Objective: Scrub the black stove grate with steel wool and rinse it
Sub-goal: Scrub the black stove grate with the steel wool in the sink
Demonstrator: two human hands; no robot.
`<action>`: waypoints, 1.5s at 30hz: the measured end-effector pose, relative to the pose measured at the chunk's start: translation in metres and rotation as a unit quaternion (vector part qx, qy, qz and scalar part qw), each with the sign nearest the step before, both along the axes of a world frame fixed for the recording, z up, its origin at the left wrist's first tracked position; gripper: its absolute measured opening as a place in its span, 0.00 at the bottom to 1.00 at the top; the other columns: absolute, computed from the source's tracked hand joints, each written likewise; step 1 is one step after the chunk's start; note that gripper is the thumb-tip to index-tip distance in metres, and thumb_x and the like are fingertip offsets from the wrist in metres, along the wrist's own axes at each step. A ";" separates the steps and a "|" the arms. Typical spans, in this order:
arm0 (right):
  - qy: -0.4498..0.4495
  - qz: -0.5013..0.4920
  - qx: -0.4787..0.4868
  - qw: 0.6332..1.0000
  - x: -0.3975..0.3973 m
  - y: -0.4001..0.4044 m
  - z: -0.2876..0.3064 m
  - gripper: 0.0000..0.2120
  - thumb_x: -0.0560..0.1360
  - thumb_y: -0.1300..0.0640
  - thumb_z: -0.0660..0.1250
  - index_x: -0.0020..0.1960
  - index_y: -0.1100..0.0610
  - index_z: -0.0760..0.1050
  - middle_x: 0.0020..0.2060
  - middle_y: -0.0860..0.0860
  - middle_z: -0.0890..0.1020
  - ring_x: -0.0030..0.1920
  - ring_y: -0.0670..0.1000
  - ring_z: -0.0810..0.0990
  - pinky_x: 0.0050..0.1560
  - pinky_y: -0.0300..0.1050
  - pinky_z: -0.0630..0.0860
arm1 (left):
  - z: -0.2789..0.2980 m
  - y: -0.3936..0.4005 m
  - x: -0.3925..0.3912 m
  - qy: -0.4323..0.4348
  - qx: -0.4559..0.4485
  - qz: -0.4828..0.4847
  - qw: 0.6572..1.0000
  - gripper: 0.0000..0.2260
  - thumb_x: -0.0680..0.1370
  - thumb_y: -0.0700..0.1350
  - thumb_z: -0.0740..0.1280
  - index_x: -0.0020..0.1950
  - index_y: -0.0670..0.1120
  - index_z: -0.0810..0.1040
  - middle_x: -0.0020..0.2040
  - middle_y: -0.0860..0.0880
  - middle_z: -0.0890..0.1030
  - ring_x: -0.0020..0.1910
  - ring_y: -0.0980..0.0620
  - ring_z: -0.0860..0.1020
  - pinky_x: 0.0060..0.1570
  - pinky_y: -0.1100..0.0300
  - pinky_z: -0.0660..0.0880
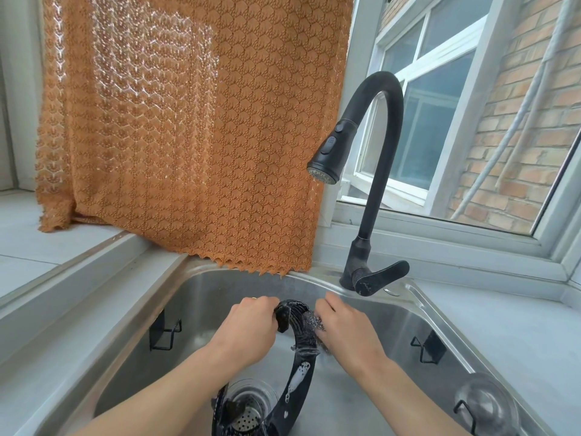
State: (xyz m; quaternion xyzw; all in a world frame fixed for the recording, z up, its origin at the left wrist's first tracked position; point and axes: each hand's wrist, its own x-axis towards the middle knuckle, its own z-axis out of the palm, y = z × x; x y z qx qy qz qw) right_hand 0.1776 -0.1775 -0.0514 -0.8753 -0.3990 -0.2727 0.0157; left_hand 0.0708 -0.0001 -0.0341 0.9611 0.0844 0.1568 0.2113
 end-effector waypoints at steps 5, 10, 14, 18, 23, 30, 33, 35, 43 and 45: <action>-0.013 0.083 0.130 0.988 -0.005 0.001 0.005 0.21 0.64 0.54 0.83 0.44 0.53 0.72 0.41 0.47 0.73 0.30 0.50 0.76 0.24 0.42 0.73 | 0.000 0.001 0.001 -0.002 -0.002 -0.001 1.000 0.09 0.83 0.40 0.57 0.51 0.43 0.78 0.44 0.43 0.82 0.42 0.40 0.79 0.39 0.52 0.70; -0.034 0.171 0.166 0.971 -0.011 0.003 0.011 0.13 0.72 0.54 0.76 0.47 0.55 0.73 0.44 0.47 0.73 0.35 0.49 0.75 0.30 0.43 0.76 | 0.000 -0.001 0.000 -0.007 0.002 -0.003 1.000 0.09 0.82 0.39 0.57 0.50 0.43 0.77 0.43 0.44 0.82 0.41 0.40 0.77 0.37 0.53 0.68; -0.038 0.199 0.150 0.968 -0.012 0.004 0.010 0.09 0.77 0.50 0.65 0.48 0.56 0.73 0.45 0.48 0.74 0.39 0.51 0.77 0.35 0.44 0.78 | -0.001 0.001 -0.001 -0.009 -0.008 -0.010 1.000 0.09 0.82 0.40 0.58 0.49 0.45 0.78 0.43 0.44 0.82 0.43 0.39 0.79 0.39 0.51 0.72; -0.030 0.161 0.132 0.978 -0.013 0.004 0.010 0.09 0.75 0.51 0.70 0.47 0.56 0.73 0.44 0.49 0.73 0.36 0.51 0.75 0.33 0.45 0.77 | -0.002 0.001 0.001 -0.010 -0.014 -0.012 1.000 0.09 0.82 0.41 0.58 0.48 0.45 0.77 0.42 0.45 0.81 0.41 0.40 0.79 0.40 0.50 0.74; 0.068 0.050 0.095 0.992 -0.008 0.000 0.000 0.15 0.69 0.55 0.79 0.47 0.54 0.74 0.45 0.48 0.73 0.34 0.53 0.78 0.32 0.44 0.70 | 0.000 -0.002 -0.001 -0.012 -0.008 -0.017 1.000 0.10 0.83 0.42 0.57 0.48 0.43 0.76 0.41 0.45 0.81 0.39 0.40 0.77 0.37 0.52 0.68; 0.204 -0.111 0.090 0.969 -0.008 0.010 -0.012 0.14 0.77 0.44 0.69 0.44 0.54 0.72 0.45 0.52 0.78 0.46 0.59 0.77 0.43 0.49 0.69 | 0.002 -0.012 -0.004 -0.015 0.017 -0.025 0.999 0.09 0.84 0.42 0.56 0.47 0.44 0.74 0.40 0.46 0.77 0.39 0.41 0.73 0.39 0.52 0.67; 0.279 -0.185 0.124 0.934 -0.003 0.012 -0.017 0.21 0.71 0.42 0.74 0.35 0.55 0.67 0.36 0.54 0.78 0.38 0.60 0.72 0.37 0.47 0.69 | 0.003 -0.012 -0.004 -0.011 0.014 -0.024 1.000 0.10 0.84 0.42 0.56 0.49 0.43 0.76 0.42 0.44 0.80 0.41 0.40 0.77 0.39 0.52 0.68; 0.359 -0.209 0.168 0.894 0.000 0.008 -0.014 0.19 0.68 0.44 0.76 0.34 0.57 0.71 0.33 0.52 0.81 0.33 0.57 0.79 0.35 0.46 0.75 | 0.004 -0.013 -0.004 -0.008 0.015 -0.025 1.000 0.10 0.83 0.42 0.56 0.49 0.44 0.76 0.42 0.44 0.80 0.42 0.40 0.78 0.40 0.50 0.70; 0.626 -0.214 0.366 0.654 0.009 -0.004 -0.014 0.16 0.65 0.65 0.80 0.49 0.70 0.80 0.48 0.65 0.85 0.36 0.62 0.87 0.37 0.54 0.85 | 0.001 -0.022 -0.003 -0.023 0.043 -0.048 0.998 0.09 0.82 0.42 0.56 0.48 0.46 0.75 0.39 0.48 0.77 0.41 0.40 0.77 0.44 0.46 0.77; 0.652 -0.203 0.376 0.627 0.008 -0.005 -0.013 0.13 0.68 0.67 0.77 0.50 0.71 0.80 0.44 0.65 0.86 0.36 0.62 0.87 0.37 0.52 0.85 | 0.001 -0.024 -0.003 -0.030 0.055 -0.055 0.997 0.09 0.83 0.43 0.56 0.48 0.47 0.75 0.39 0.49 0.76 0.42 0.41 0.77 0.45 0.47 0.76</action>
